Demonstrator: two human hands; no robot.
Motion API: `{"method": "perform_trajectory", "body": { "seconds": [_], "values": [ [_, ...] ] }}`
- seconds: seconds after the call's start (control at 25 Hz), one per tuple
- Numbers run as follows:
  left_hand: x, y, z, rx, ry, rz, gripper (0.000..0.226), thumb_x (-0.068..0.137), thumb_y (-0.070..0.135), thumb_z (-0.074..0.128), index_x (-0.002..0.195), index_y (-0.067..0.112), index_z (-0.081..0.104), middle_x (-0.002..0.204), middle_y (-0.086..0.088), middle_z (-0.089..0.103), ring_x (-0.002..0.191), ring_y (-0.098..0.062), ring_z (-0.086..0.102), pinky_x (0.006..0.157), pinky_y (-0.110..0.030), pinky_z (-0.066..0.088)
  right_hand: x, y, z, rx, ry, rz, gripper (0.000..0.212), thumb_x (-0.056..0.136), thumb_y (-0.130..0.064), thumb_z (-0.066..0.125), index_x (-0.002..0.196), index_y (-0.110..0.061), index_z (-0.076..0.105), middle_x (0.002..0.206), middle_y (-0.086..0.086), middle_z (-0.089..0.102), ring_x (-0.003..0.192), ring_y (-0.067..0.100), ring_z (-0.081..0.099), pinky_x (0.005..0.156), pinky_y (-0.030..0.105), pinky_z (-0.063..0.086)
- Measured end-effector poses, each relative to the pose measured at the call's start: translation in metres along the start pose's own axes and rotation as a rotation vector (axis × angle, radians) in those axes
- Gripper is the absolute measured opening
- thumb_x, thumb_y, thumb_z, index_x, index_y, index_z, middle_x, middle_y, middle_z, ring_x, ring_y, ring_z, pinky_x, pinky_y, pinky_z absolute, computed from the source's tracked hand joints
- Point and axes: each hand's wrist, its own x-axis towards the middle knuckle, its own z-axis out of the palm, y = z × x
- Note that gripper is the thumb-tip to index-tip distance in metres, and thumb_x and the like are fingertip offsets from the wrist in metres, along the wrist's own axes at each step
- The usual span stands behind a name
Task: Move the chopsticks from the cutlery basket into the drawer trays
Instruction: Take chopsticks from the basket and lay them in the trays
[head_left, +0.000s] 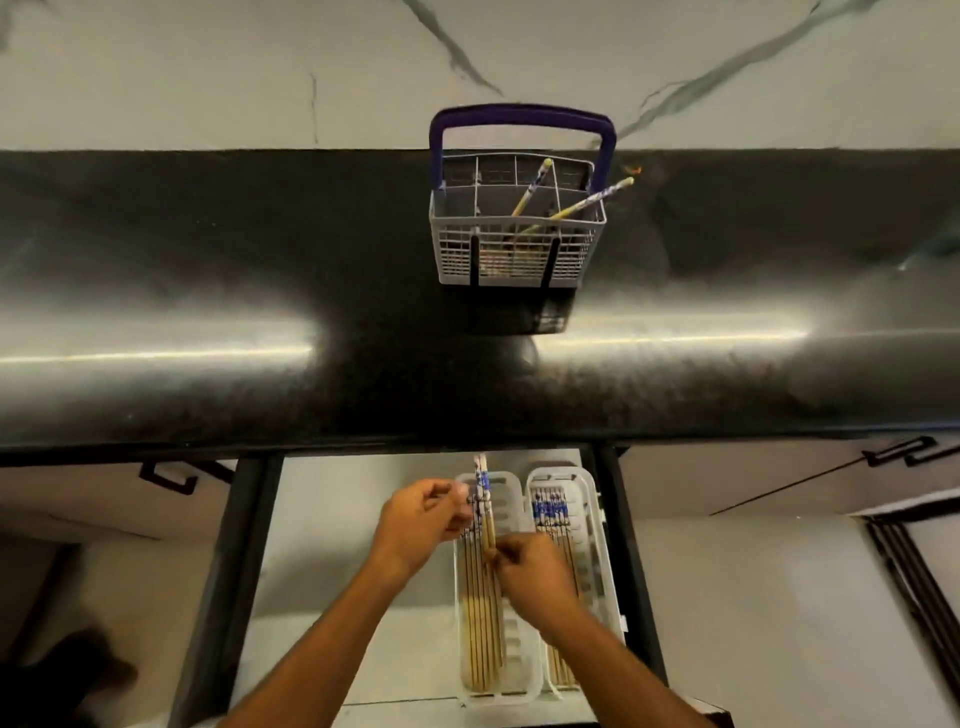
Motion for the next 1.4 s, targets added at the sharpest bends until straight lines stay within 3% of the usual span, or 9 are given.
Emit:
{"method": "perform_trajectory", "body": {
  "seconds": [0.12,0.24,0.32,0.48,0.6,0.72,0.92,1.08,1.4],
  "values": [
    [0.006,-0.021,-0.006,0.183,0.063,-0.070,0.014,0.090,0.029,0.067,0.096,0.015,0.068,0.079,-0.001,0.074,0.075,-0.019,0.073,0.074,-0.038,0.063,0.010,0.008,0.027,-0.164,0.120,0.078,0.014,0.094,-0.013,0.059,0.093,-0.017,0.073,0.084,-0.004,0.070,0.068,0.005,0.063,0.057,0.016,0.050],
    [0.013,-0.030,-0.004,0.742,-0.100,-0.112,0.032,0.082,0.049,0.069,0.101,0.025,0.060,0.090,0.005,0.067,0.077,-0.011,0.062,0.067,-0.030,0.054,0.017,-0.001,0.039,-0.338,0.160,0.157,0.011,0.092,-0.012,0.060,0.095,-0.014,0.071,0.088,0.000,0.071,0.074,0.011,0.067,0.064,0.020,0.056],
    [0.017,-0.033,0.000,0.887,-0.181,-0.137,0.031,0.083,0.049,0.067,0.101,0.025,0.057,0.090,0.005,0.063,0.079,-0.012,0.062,0.071,-0.029,0.054,0.021,-0.011,0.041,-0.420,0.170,0.172,0.010,0.093,-0.012,0.059,0.098,-0.014,0.068,0.094,0.002,0.071,0.082,0.014,0.069,0.071,0.024,0.059],
    [0.026,-0.046,0.004,0.711,-0.228,-0.191,0.011,0.089,0.029,0.064,0.085,0.022,0.057,0.076,0.001,0.074,0.065,-0.013,0.074,0.073,-0.034,0.062,0.023,-0.010,0.048,-0.499,0.237,0.235,0.011,0.095,-0.012,0.057,0.100,-0.012,0.067,0.096,0.003,0.072,0.083,0.014,0.070,0.072,0.023,0.060],
    [0.026,-0.051,0.004,0.591,-0.237,-0.188,0.013,0.090,0.019,0.063,0.081,0.021,0.054,0.076,-0.002,0.074,0.064,-0.015,0.074,0.068,-0.030,0.062,0.022,-0.005,0.054,-0.512,0.253,0.282,0.015,0.097,-0.015,0.056,0.105,-0.012,0.067,0.097,0.003,0.073,0.080,0.010,0.070,0.072,0.022,0.061],
    [0.028,-0.054,0.004,0.650,-0.231,-0.132,0.006,0.088,0.025,0.063,0.089,0.022,0.058,0.086,0.000,0.071,0.075,-0.018,0.072,0.073,-0.033,0.061,0.025,-0.011,0.051,-0.511,0.252,0.292,0.017,0.099,-0.016,0.052,0.109,-0.010,0.064,0.105,0.005,0.071,0.086,0.012,0.068,0.075,0.018,0.056],
    [0.026,-0.056,0.004,0.821,-0.193,-0.029,0.022,0.090,0.038,0.061,0.107,0.024,0.060,0.096,0.004,0.065,0.085,-0.015,0.061,0.075,-0.029,0.051,0.033,-0.016,0.051,-0.549,0.244,0.294,0.019,0.098,-0.016,0.054,0.114,-0.009,0.063,0.110,0.007,0.070,0.096,0.015,0.070,0.080,0.022,0.057],
    [0.029,-0.060,0.006,0.820,-0.189,-0.032,0.024,0.091,0.040,0.061,0.108,0.023,0.060,0.103,0.001,0.069,0.092,-0.019,0.066,0.080,-0.033,0.056,0.034,-0.017,0.054,-0.582,0.225,0.268,0.019,0.095,-0.014,0.059,0.112,-0.010,0.066,0.110,0.007,0.072,0.096,0.018,0.071,0.080,0.025,0.059],
    [0.030,-0.060,0.008,0.806,-0.199,-0.035,0.013,0.088,0.033,0.062,0.099,0.025,0.062,0.100,0.001,0.070,0.090,-0.019,0.067,0.081,-0.034,0.057,0.032,-0.007,0.054,-0.639,0.194,0.218,0.021,0.097,-0.012,0.056,0.116,-0.011,0.064,0.112,0.006,0.071,0.099,0.017,0.070,0.081,0.024,0.056]
  ]
}}
